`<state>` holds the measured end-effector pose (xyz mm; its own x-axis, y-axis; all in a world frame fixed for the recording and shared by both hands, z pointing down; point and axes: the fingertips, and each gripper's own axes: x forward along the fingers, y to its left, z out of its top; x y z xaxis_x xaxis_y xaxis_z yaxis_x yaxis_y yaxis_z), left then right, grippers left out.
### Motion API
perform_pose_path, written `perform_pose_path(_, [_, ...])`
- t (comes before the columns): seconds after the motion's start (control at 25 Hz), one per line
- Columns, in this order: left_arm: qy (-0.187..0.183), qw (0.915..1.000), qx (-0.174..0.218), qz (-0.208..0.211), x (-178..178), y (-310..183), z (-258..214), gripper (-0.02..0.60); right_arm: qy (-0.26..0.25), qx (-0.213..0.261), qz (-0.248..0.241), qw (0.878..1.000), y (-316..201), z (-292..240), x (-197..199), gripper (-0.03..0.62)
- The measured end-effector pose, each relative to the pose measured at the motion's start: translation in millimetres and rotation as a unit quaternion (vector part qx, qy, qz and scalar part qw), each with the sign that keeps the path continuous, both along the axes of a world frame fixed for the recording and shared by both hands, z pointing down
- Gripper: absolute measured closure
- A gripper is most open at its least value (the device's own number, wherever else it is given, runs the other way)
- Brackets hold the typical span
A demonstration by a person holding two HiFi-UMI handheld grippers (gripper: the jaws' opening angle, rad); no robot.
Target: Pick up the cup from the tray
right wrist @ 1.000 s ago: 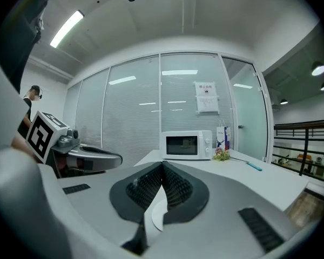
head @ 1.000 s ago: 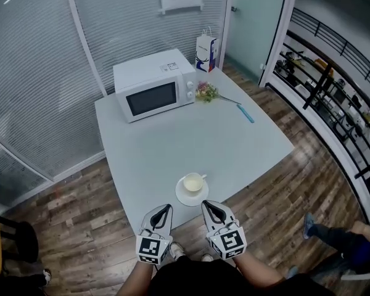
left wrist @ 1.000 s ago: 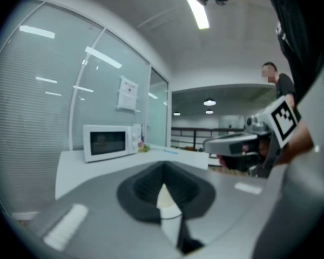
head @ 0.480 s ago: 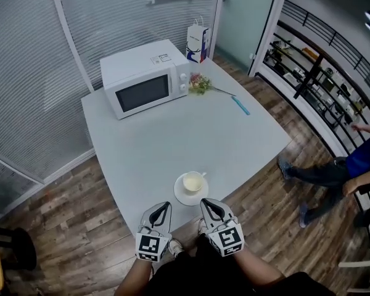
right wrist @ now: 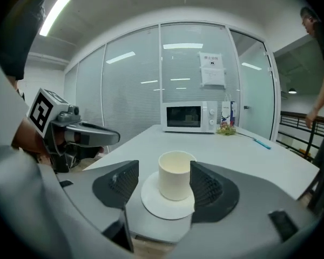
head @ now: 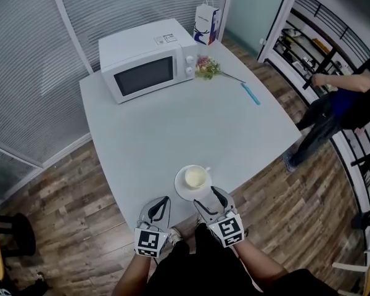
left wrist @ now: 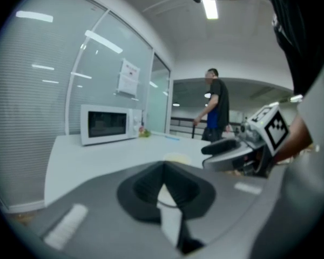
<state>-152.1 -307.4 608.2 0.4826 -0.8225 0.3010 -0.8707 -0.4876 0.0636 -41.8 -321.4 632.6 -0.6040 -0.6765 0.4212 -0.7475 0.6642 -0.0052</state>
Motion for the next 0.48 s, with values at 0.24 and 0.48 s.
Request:
perform_pose_path(0.24, [-0.015,0.9997,-0.020,-0.008,-1.5,-4.4,21.8,0.578,0.018,-0.044,-0.013,0.999,-23.8,48.6,-1.3,0.263])
perform_pose_path(0.48, [-0.027,0.9987,-0.037,-0.023,-8.7,-15.4,41.6,0.578,0.035,-0.048,-0.023,0.998,-49.9,73.0,-7.8,0.234])
